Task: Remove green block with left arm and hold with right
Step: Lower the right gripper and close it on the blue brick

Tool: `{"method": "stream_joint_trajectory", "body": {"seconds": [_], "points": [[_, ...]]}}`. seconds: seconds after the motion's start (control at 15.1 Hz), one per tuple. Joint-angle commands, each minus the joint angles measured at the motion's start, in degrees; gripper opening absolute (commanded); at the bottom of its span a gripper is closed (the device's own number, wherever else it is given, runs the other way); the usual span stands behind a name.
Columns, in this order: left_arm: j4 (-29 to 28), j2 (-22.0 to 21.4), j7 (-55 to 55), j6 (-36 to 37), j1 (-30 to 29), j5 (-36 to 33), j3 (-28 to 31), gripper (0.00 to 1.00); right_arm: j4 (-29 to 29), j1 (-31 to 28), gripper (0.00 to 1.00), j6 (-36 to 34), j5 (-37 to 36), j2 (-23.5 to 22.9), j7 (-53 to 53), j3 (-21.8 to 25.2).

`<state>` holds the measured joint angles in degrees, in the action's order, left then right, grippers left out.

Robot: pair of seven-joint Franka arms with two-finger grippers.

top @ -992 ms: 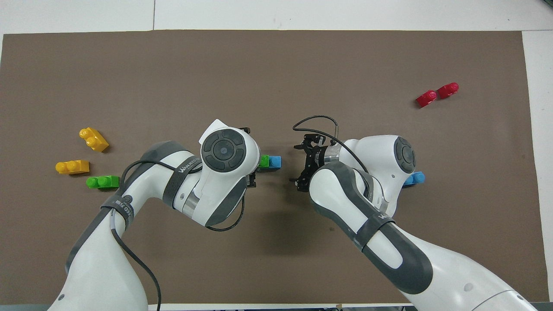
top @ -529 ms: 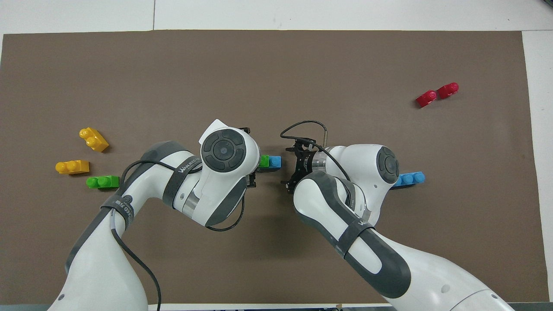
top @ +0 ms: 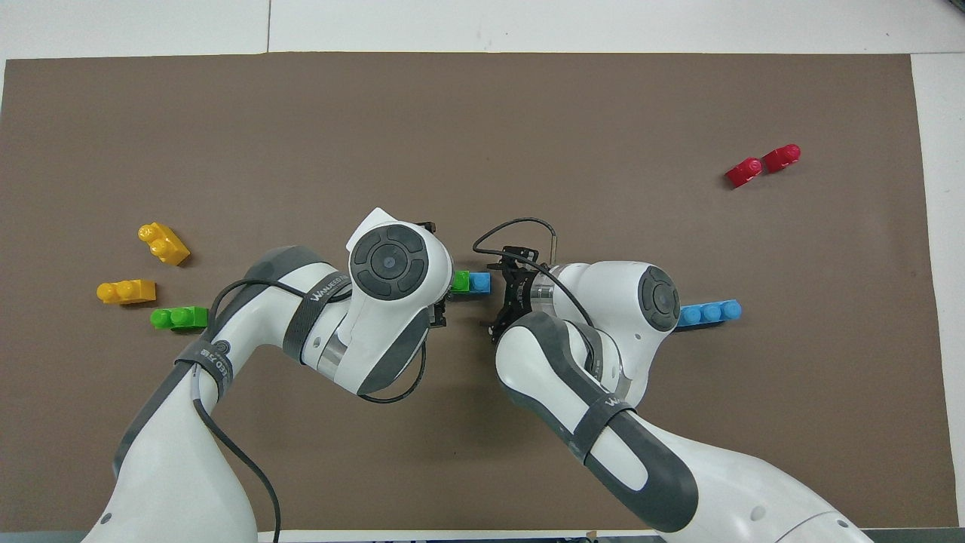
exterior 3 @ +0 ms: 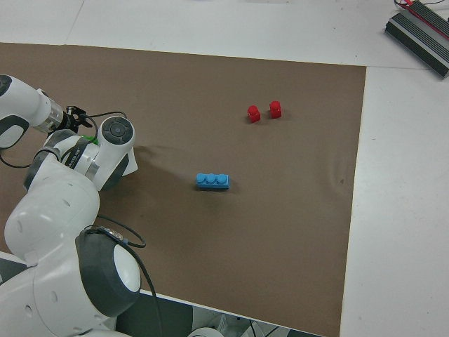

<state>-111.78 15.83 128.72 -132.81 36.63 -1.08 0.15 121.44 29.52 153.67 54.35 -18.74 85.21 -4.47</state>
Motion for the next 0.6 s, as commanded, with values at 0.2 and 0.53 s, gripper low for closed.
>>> {"method": "stream_joint_trajectory", "body": {"seconds": [0.2,0.53], "points": [[-1.0,-0.2,1.1,-1.2,-0.1,-1.2,0.2,1.0,-0.7,1.2,0.98,1.6,1.5,-1.0,-2.0,0.1],[-1.0,-0.2,1.1,-1.3,-0.1,-1.2,0.2,1.0,-0.8,1.9,1.0,1.9,2.8,-1.0,-2.2,0.1]]}}
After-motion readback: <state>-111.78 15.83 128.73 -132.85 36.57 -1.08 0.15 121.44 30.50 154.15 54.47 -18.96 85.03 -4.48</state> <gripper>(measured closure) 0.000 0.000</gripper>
